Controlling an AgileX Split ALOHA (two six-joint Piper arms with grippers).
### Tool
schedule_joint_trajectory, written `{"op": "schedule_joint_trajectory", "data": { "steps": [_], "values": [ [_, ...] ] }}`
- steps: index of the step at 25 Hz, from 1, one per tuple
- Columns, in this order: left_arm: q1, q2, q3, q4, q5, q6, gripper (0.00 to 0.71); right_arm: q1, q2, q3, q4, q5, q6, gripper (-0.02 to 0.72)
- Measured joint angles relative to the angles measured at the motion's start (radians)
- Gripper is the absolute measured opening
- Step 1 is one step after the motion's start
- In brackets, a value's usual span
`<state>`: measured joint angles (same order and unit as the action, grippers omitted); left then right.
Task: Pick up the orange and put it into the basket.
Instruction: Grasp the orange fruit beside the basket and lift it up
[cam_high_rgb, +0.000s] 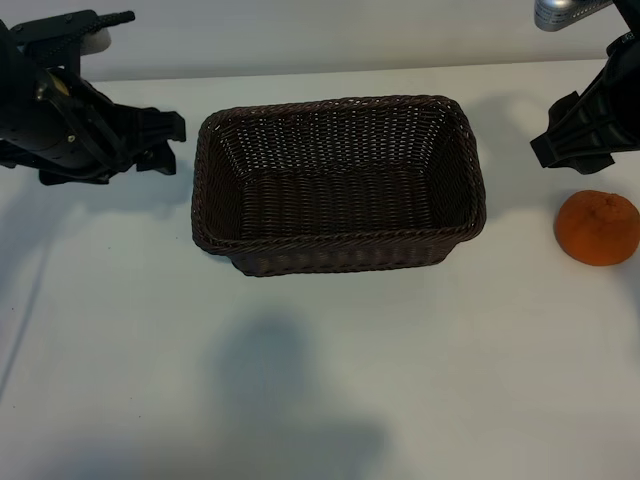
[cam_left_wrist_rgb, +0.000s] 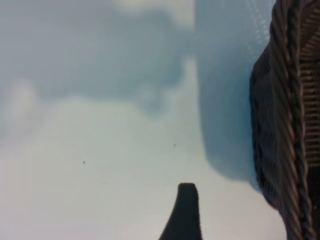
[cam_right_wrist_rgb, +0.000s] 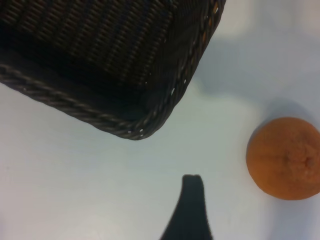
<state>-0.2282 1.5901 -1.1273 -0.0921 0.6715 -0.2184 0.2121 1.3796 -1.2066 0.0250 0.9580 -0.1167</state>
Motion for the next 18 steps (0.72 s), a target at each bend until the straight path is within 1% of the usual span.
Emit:
{"op": "schedule_joint_trajectory", "data": {
  "steps": [3,5,7,13,14,16,18],
  "values": [
    [0.03,-0.026,0.0,0.033,0.041,0.001,0.65,0.0,0.0,0.0,0.0,0.0,0.0,0.594],
    [0.076,-0.058,0.0,0.05,0.064,0.006,0.646,0.0,0.0,0.0,-0.001,0.0,0.0,0.594],
    [0.131,-0.094,-0.001,0.059,0.099,0.037,0.643,0.0,0.0,0.0,-0.001,0.0,0.0,0.594],
    [0.34,-0.191,-0.002,0.065,0.199,0.16,0.631,0.0,0.0,0.0,-0.001,0.0,0.0,0.594],
    [0.363,-0.205,-0.002,0.063,0.205,0.166,0.629,0.0,0.0,0.0,-0.001,0.0,0.0,0.594],
    [0.399,-0.23,-0.002,0.044,0.205,0.18,0.624,0.0,0.0,0.0,-0.001,0.0,0.0,0.594],
    [0.408,-0.242,-0.002,0.027,0.205,0.195,0.62,0.0,0.0,0.0,-0.001,0.0,0.0,0.594]
  ]
}}
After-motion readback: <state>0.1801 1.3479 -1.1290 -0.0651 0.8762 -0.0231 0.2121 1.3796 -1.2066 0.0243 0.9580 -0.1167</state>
